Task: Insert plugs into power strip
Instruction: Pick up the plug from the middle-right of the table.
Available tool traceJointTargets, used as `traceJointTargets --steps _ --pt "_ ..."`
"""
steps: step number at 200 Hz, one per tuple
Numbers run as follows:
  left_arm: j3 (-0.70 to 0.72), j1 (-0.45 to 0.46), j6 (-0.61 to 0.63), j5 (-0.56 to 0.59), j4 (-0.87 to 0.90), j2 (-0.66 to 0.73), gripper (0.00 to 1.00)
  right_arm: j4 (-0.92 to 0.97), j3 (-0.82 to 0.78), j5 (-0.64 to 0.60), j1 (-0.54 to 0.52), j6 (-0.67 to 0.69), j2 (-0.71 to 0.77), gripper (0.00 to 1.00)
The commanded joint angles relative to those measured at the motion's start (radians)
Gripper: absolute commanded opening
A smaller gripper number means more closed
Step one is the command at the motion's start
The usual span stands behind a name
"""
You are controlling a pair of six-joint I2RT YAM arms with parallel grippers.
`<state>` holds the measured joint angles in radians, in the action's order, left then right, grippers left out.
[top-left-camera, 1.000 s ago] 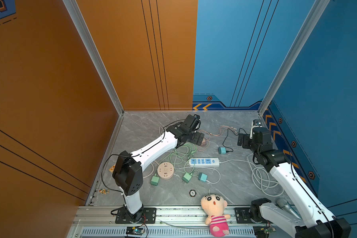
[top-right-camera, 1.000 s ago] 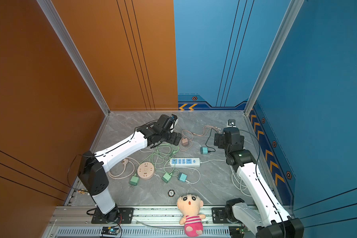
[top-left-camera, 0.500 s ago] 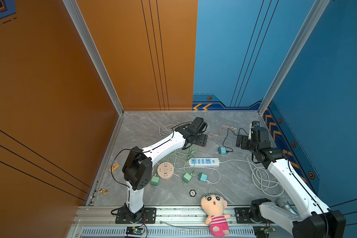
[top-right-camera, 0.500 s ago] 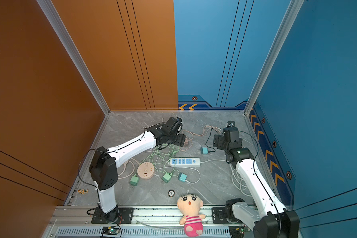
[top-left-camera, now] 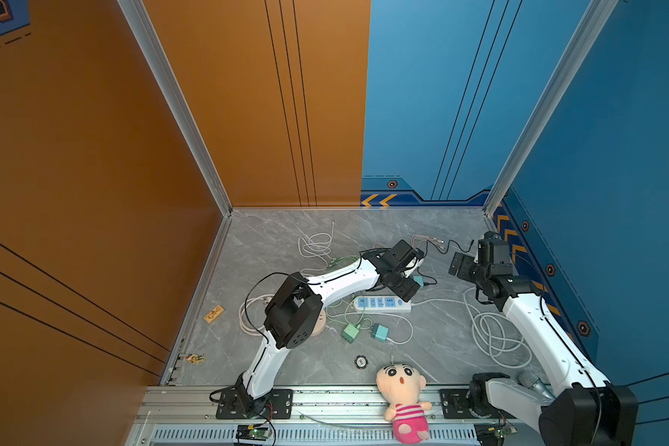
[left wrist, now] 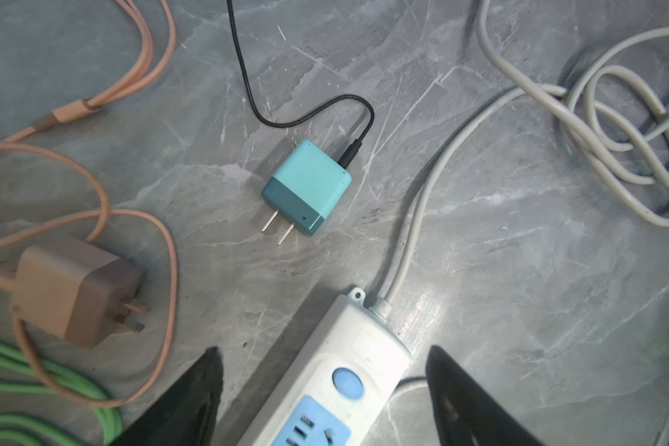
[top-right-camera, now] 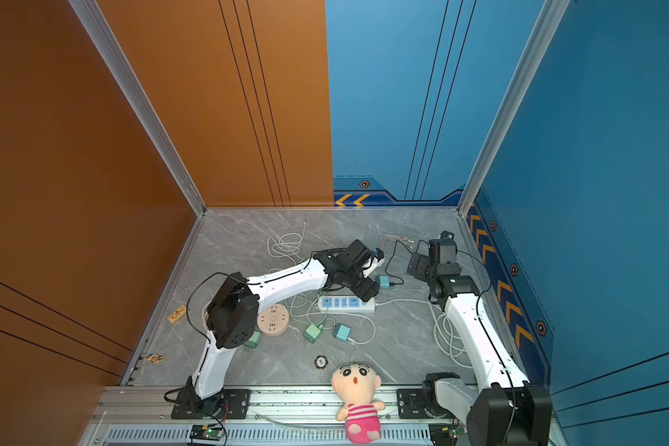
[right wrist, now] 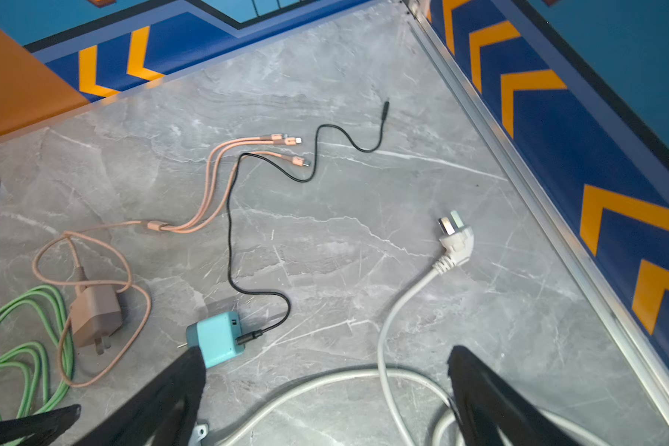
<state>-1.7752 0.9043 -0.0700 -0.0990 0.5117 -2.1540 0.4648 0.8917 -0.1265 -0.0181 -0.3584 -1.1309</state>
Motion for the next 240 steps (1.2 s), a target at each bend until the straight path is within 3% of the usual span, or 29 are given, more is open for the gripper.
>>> traceJointTargets --steps 1,134,191,240 --pt "-0.041 -0.005 0.056 -0.029 -0.047 -0.038 0.83 0.036 -0.027 0.057 0.020 -0.055 -0.017 0.98" --pt "-0.191 -0.012 0.183 0.016 -0.105 -0.223 0.80 0.037 -0.013 0.117 0.047 -0.065 -0.007 0.98" --pt "-0.251 -0.019 0.190 0.022 -0.106 -0.280 0.70 0.035 -0.008 0.137 0.047 -0.074 -0.027 0.98" --pt "-0.245 -0.018 0.189 0.029 -0.105 -0.300 0.71 0.036 -0.014 0.134 0.047 -0.071 -0.026 0.98"
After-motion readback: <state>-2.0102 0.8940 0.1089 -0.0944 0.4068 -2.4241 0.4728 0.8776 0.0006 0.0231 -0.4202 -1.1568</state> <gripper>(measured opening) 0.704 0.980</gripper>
